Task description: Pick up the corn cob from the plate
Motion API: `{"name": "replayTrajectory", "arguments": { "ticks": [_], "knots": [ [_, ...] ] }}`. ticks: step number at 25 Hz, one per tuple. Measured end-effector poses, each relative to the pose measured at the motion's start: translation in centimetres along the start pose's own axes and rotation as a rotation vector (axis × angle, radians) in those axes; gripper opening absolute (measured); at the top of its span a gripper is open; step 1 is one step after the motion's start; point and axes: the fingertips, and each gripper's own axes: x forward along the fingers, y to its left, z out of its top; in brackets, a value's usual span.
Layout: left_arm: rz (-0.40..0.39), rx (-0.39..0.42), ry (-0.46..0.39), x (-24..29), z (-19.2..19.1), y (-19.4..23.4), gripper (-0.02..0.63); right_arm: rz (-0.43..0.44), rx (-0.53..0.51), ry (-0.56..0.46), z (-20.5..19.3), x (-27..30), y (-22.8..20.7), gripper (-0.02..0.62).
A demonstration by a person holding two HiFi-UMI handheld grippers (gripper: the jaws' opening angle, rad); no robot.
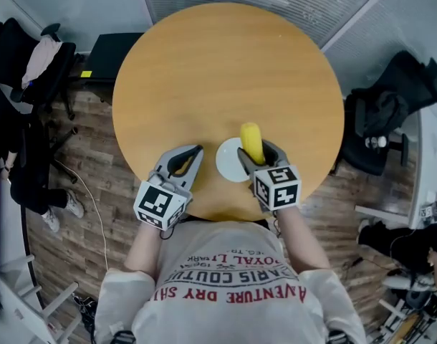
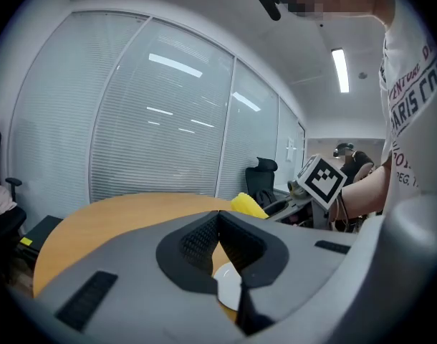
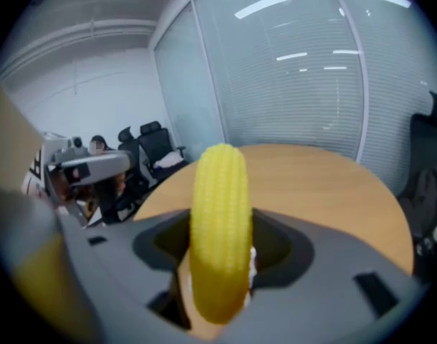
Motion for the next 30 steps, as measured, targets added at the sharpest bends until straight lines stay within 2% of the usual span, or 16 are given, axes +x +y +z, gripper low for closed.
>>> {"name": "replayTrajectory", "arguments": {
  "ticks": [5, 10, 19, 25, 30],
  "knots": [
    [-0.004, 0.045, -0.056, 0.7, 3.1, -0.9, 0.035, 0.001, 0.018, -0.158, 5.1, -4.2, 0.3, 0.267],
    [-0.010, 0.081, -0.122, 0.7, 6.2, -1.5, 0.035, -0.001, -0.014, -0.305, 9.2, -7.6, 1.1, 0.266],
    [0.009, 0.159, -0.184, 0.3, 10.7, -1.6, 0.035, -0.035, -0.066, -0.540, 13.3, -12.0, 2.1, 0.267],
    [0.076, 0.138, -0.204, -0.4, 11.9, -0.5, 0.035, -0.050, -0.117, -0.619, 13.9, -13.2, 2.7, 0.266],
    [0.074, 0.127, -0.201, -0.5, 11.8, -0.2, 0.035, -0.060, -0.135, -0.614, 13.6, -13.0, 2.9, 0.267]
  ]
}}
